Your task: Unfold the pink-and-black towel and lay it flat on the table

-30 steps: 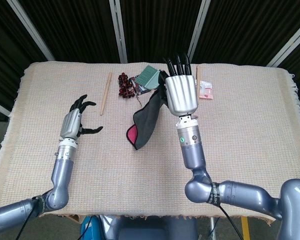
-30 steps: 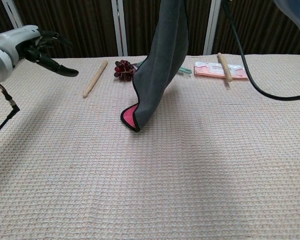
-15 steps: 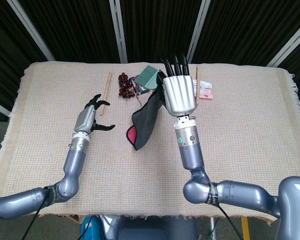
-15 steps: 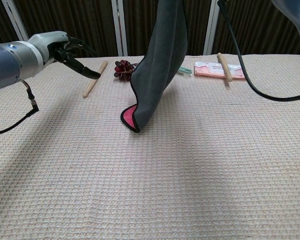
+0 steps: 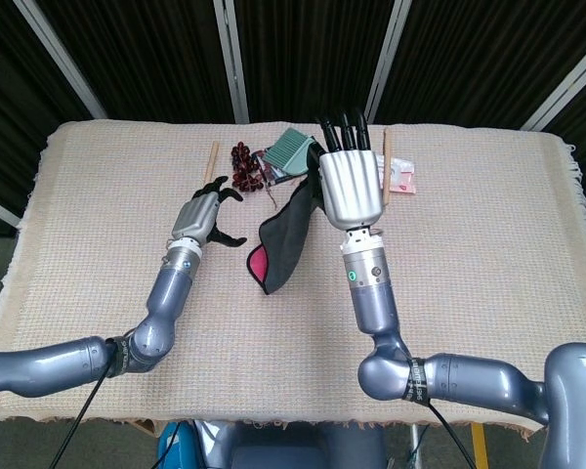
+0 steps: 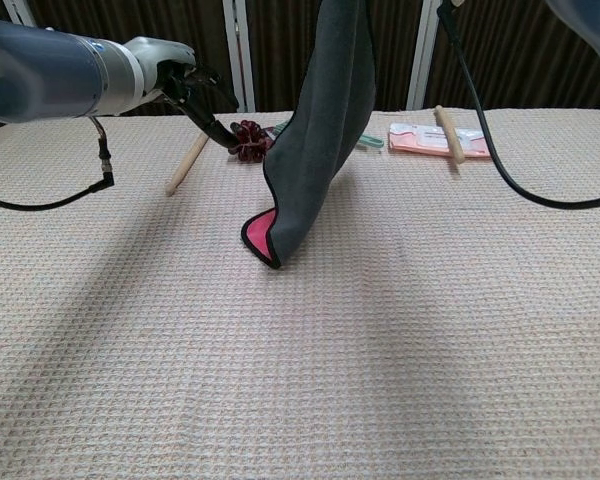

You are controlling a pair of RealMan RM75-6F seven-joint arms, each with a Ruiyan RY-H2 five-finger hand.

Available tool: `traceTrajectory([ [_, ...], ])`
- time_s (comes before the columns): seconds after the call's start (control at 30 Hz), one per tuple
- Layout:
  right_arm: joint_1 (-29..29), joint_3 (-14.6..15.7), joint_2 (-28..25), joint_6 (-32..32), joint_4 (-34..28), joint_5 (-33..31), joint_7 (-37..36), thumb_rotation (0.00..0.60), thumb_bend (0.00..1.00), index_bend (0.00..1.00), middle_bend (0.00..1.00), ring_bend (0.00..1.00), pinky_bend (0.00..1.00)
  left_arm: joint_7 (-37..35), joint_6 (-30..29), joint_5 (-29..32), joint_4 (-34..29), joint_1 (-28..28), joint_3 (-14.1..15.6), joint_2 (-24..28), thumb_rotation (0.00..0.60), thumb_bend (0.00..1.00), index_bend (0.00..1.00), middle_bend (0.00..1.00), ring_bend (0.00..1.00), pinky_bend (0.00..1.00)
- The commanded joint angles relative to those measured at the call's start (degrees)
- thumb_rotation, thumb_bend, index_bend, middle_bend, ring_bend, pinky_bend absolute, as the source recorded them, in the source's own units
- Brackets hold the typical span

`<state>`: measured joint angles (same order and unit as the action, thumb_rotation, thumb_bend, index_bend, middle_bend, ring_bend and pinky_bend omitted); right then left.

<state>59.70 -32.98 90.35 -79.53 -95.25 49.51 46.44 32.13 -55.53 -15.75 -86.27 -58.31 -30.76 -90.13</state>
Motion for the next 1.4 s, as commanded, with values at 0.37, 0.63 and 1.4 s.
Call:
traceTrajectory([
  [0.37, 0.15, 1.16, -0.97, -0.87, -1.51, -0.86, 0.12, 0.600, 0.51, 0.59, 0.21, 0.09, 0.00, 8.66, 0.51, 11.04, 5.33, -9.10, 2.61, -0.83, 0.600, 0.26, 0.29, 0.00, 0.00, 0.00],
  [0.63, 0.24, 1.93, -0.94, -1.28, -1.83, -1.49, 0.19, 0.600, 0.51, 0.59, 0.21, 0.09, 0.00, 7.50, 2.68, 11.48, 8.26, -11.13, 3.47, -3.29, 0.600, 0.26, 0.30, 0.00, 0.00, 0.00],
  [1.4, 0.39, 2.65, -1.51, -2.35, -2.83, -1.97, -0.21, 0.600, 0.51, 0.59, 0.21, 0.09, 0.00, 1.04, 6.08, 6.18, 11.75, -12.12, 5.60, -7.92, 0.600, 0.32, 0.50, 0.00, 0.00, 0.00],
])
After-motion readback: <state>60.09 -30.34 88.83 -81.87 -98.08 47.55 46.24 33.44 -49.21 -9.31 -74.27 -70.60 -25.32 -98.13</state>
